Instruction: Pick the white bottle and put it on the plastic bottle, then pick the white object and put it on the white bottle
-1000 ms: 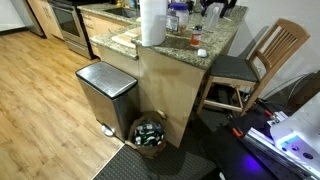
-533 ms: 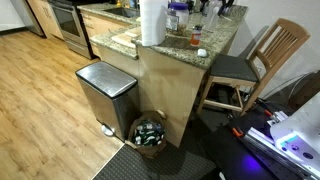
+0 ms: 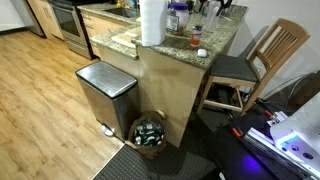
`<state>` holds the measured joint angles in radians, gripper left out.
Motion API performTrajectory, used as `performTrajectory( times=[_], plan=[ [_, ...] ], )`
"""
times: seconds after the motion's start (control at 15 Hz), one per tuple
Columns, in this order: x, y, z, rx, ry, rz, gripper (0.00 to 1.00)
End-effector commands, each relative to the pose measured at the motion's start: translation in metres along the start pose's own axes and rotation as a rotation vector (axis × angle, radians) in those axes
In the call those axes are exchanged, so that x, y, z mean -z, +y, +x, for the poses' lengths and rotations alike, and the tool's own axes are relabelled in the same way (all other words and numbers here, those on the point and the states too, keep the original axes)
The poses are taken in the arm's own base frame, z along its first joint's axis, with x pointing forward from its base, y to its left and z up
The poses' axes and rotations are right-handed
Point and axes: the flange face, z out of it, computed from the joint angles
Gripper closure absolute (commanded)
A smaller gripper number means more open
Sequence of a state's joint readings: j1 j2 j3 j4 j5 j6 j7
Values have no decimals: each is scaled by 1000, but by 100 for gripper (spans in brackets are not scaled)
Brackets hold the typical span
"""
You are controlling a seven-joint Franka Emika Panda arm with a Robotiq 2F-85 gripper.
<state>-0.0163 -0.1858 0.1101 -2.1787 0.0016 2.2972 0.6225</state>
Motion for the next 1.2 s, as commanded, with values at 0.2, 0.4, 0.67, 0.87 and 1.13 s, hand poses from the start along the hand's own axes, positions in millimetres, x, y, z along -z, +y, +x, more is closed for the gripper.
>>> performTrajectory(
  times=[0.2, 0.4, 0.67, 0.87, 1.13],
  plan=[
    [-82, 17, 29, 33, 23, 50, 0],
    [-109, 12, 30, 58, -14, 118, 0],
    [-111, 14, 26, 50, -25, 98, 0],
    [-95, 8, 12, 60, -38, 71, 0],
    [-93, -3, 9, 72, -38, 51, 0]
  ],
)
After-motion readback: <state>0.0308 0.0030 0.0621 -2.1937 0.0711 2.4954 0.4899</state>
